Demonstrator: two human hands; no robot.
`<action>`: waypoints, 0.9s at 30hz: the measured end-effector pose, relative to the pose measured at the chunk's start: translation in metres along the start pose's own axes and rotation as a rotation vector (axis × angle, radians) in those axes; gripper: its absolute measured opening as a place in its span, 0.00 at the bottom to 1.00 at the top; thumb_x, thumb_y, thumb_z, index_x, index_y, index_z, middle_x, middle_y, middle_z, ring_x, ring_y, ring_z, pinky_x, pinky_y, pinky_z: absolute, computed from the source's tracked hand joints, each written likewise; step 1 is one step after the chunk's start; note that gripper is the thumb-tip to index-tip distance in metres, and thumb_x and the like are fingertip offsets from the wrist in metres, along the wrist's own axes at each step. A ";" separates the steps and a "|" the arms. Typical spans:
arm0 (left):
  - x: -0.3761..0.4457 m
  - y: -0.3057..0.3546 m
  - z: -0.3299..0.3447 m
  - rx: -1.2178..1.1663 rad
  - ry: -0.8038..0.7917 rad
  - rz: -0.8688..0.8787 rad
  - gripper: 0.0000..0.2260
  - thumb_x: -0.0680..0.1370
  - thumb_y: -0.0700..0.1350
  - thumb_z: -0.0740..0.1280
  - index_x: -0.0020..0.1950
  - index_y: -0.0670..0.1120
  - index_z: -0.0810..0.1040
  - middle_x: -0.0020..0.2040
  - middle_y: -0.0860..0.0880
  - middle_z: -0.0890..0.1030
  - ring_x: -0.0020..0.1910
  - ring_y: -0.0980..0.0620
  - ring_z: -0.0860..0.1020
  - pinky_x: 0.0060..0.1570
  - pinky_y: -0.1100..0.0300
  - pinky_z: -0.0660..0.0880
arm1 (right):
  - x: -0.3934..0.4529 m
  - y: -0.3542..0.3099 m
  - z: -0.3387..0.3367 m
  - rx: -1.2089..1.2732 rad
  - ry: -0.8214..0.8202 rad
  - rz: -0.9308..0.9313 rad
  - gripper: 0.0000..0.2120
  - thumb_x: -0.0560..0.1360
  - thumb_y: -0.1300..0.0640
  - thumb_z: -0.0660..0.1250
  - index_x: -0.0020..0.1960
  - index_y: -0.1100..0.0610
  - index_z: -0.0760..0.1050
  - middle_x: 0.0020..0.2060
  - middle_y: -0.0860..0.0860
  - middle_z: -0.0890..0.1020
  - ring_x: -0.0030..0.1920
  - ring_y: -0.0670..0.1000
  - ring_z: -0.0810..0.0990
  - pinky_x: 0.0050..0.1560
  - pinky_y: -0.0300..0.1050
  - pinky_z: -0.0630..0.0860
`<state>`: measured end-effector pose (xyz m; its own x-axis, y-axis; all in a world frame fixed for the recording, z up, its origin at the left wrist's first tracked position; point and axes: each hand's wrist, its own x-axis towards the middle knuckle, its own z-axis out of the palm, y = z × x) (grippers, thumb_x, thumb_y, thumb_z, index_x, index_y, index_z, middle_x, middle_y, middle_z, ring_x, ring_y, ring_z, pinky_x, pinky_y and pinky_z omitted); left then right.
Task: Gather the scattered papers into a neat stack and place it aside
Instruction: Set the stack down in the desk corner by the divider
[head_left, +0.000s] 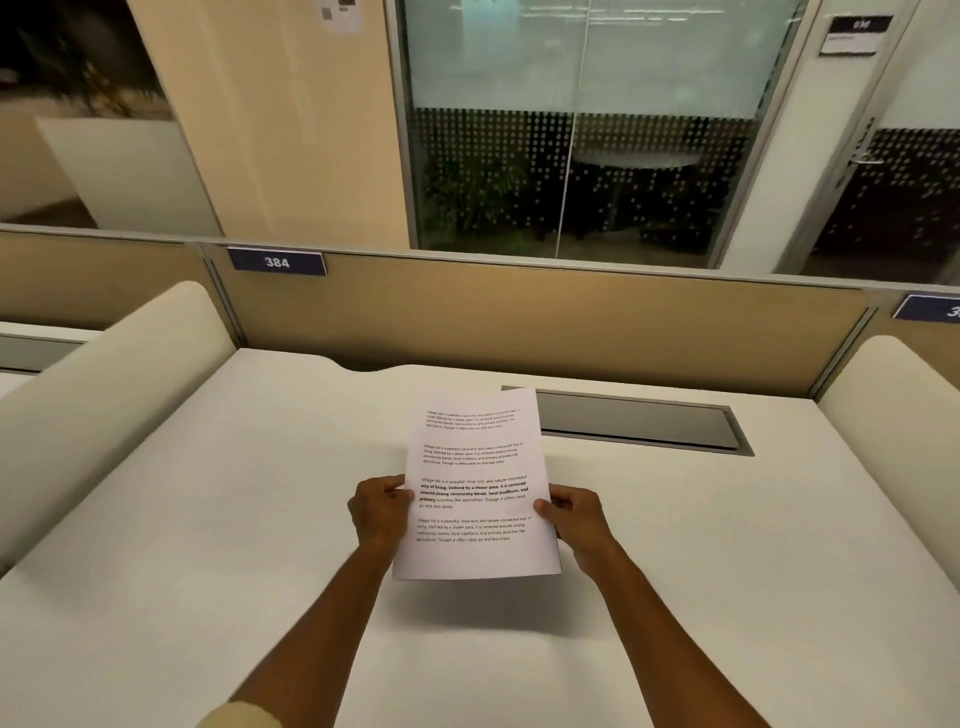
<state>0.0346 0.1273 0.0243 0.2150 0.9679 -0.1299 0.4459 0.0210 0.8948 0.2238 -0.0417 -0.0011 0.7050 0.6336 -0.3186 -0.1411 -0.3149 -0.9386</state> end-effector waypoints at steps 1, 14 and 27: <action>0.009 -0.004 -0.007 -0.005 0.002 -0.005 0.13 0.72 0.36 0.71 0.56 0.38 0.83 0.55 0.40 0.84 0.52 0.41 0.82 0.59 0.47 0.77 | 0.002 -0.004 0.011 -0.003 -0.003 -0.003 0.11 0.74 0.62 0.70 0.56 0.56 0.82 0.51 0.51 0.86 0.51 0.55 0.85 0.57 0.57 0.80; 0.170 -0.041 -0.132 -0.006 -0.022 0.016 0.12 0.71 0.34 0.71 0.55 0.37 0.83 0.54 0.39 0.84 0.55 0.42 0.81 0.61 0.53 0.75 | 0.048 -0.041 0.206 0.080 0.023 0.087 0.11 0.74 0.64 0.70 0.55 0.57 0.82 0.51 0.53 0.86 0.51 0.56 0.84 0.56 0.57 0.80; 0.313 -0.060 -0.211 0.090 0.005 0.012 0.11 0.71 0.35 0.72 0.52 0.37 0.83 0.49 0.38 0.85 0.52 0.40 0.82 0.59 0.50 0.76 | 0.113 -0.075 0.357 0.111 0.020 0.171 0.08 0.71 0.65 0.71 0.48 0.56 0.83 0.47 0.55 0.86 0.49 0.56 0.85 0.55 0.56 0.81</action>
<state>-0.1083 0.4815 0.0201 0.2163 0.9693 -0.1169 0.5197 -0.0130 0.8542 0.0660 0.3063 -0.0141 0.6775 0.5635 -0.4727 -0.3346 -0.3362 -0.8804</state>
